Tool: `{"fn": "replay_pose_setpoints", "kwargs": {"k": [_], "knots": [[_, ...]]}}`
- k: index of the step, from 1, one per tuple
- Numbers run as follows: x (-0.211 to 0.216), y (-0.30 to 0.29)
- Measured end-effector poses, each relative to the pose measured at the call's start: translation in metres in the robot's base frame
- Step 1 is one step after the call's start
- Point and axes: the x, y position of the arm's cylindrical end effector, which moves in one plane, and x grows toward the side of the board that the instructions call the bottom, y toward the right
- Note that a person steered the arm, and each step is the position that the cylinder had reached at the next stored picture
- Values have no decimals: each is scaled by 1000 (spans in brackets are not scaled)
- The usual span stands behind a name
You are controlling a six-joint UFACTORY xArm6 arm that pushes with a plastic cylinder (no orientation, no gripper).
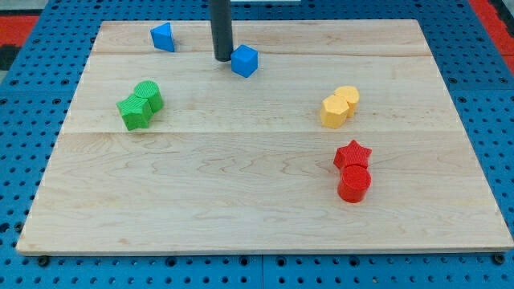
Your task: Push the blue cube to the top center of the board
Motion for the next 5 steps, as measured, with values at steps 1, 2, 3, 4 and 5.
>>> {"fn": "replay_pose_setpoints", "kwargs": {"k": [1, 2, 3, 4, 5], "knots": [[19, -19], [26, 38], [14, 54], [5, 70], [-27, 70]]}}
